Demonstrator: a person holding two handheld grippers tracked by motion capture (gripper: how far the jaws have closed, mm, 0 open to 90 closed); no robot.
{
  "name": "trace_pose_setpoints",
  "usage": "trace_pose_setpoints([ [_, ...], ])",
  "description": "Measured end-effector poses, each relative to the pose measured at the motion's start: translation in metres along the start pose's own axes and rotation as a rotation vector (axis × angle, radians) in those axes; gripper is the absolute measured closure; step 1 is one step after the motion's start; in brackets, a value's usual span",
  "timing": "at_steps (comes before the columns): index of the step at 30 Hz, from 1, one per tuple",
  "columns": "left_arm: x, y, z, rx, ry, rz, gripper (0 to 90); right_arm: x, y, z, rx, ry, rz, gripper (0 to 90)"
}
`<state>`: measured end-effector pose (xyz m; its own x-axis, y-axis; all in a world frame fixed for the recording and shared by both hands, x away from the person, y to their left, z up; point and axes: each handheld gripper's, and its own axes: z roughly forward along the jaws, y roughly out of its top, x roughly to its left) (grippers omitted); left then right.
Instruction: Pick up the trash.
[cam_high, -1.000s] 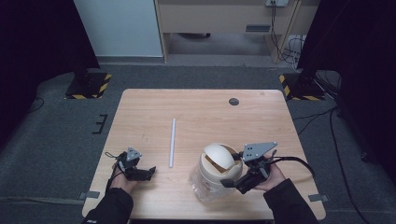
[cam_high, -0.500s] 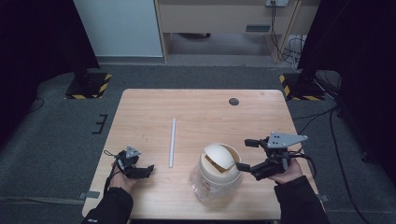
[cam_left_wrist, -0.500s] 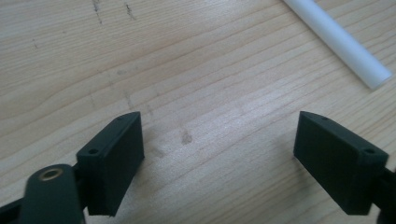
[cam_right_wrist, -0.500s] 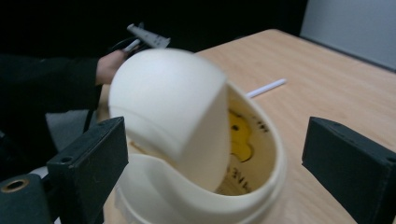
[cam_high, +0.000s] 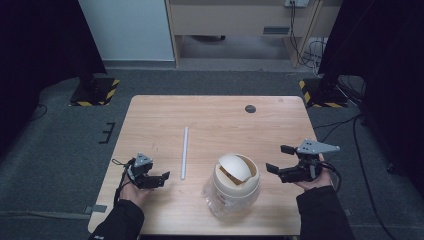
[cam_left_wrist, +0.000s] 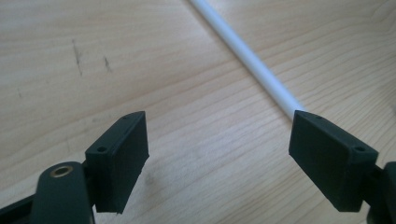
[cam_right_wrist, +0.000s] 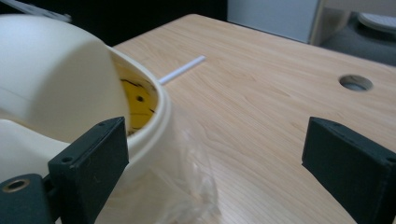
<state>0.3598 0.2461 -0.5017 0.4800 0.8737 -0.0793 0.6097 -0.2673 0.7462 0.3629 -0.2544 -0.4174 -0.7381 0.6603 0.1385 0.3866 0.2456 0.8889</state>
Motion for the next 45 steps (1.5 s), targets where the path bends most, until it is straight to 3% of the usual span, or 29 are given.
trace_pose_setpoints([
  [3,-0.005,0.004,-0.001,-0.032,-0.011,0.009,19.4,-0.008,-0.008,0.001,-0.001,-0.026,0.030,7.7],
  [9,-0.013,0.013,-0.002,-0.040,-0.010,0.031,22.4,-0.021,-0.022,0.003,0.017,-0.084,0.070,7.8],
  [14,-0.019,0.020,0.002,-0.052,-0.015,0.019,24.5,-0.028,-0.033,0.008,0.055,-0.139,0.085,7.8],
  [22,-0.031,0.030,0.019,-0.012,-0.029,0.008,29.0,-0.031,-0.038,0.013,0.093,-0.146,0.096,7.8],
  [29,-0.043,0.034,0.037,0.021,-0.031,0.040,34.8,-0.033,-0.040,0.015,0.113,-0.151,0.097,7.9],
  [35,-0.045,0.035,0.051,0.082,-0.027,0.017,39.3,-0.035,-0.042,0.016,0.123,-0.157,0.097,8.0],
  [45,-0.048,0.033,0.059,0.147,-0.007,0.049,47.1,-0.036,-0.042,0.016,0.129,-0.158,0.093,8.2],
])
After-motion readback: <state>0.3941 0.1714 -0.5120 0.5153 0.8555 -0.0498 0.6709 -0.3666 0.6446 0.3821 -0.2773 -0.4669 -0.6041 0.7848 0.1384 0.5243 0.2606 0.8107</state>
